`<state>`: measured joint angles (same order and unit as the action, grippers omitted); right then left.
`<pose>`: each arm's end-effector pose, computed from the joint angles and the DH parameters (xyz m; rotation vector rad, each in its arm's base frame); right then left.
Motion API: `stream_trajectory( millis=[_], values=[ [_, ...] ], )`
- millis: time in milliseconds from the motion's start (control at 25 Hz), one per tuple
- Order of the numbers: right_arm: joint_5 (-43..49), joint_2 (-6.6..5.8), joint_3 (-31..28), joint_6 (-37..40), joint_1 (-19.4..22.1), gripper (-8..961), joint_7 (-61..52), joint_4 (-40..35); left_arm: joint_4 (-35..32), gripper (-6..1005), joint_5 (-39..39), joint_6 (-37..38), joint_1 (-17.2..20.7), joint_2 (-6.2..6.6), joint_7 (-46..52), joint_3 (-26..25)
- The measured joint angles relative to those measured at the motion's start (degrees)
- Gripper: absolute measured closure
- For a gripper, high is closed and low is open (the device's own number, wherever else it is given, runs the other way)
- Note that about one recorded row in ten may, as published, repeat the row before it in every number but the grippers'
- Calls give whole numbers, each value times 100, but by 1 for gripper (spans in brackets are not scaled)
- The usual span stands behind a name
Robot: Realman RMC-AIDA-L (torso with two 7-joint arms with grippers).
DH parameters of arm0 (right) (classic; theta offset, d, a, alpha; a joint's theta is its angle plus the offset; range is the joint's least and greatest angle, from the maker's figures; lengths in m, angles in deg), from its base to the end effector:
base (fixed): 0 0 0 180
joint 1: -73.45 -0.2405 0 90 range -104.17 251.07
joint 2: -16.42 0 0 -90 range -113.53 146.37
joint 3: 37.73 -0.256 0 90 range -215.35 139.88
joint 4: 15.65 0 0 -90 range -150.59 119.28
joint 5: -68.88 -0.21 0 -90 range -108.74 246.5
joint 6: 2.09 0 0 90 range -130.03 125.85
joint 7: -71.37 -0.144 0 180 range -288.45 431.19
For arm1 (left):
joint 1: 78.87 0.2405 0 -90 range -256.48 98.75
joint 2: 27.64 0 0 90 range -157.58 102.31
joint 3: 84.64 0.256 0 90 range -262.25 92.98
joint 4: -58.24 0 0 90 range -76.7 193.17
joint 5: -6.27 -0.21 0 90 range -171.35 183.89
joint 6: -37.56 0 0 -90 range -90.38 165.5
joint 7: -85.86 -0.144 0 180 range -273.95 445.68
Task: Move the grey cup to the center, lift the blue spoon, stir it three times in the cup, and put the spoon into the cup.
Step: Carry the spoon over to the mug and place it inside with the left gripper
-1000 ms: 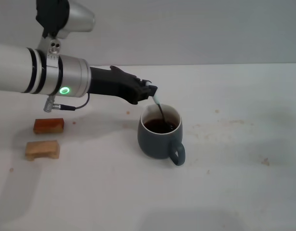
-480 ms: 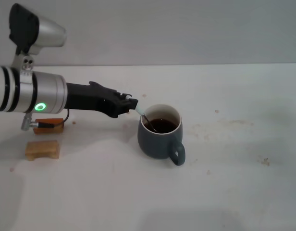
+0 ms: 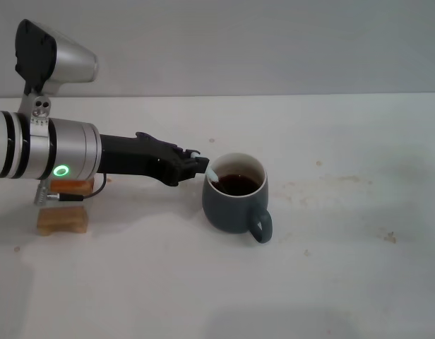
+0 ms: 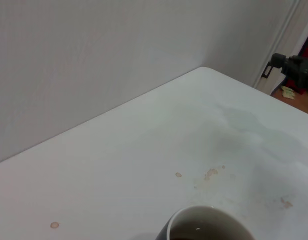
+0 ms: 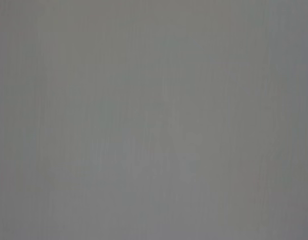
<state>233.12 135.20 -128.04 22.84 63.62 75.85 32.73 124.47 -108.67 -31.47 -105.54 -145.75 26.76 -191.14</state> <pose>0.3372 0.3561 0.0452 -1.4936 0.6363 0.3842 -0.1937 0.3683 -0.0031 -2.6434 -0.8084 -0.3127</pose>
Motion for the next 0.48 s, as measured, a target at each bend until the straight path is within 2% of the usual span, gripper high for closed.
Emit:
stream_trajectory(
  millis=[480],
  values=[
    [3,5,5,6,-1,938,-13,4,-69,770,118,87,4,0,-34,-20]
  ],
)
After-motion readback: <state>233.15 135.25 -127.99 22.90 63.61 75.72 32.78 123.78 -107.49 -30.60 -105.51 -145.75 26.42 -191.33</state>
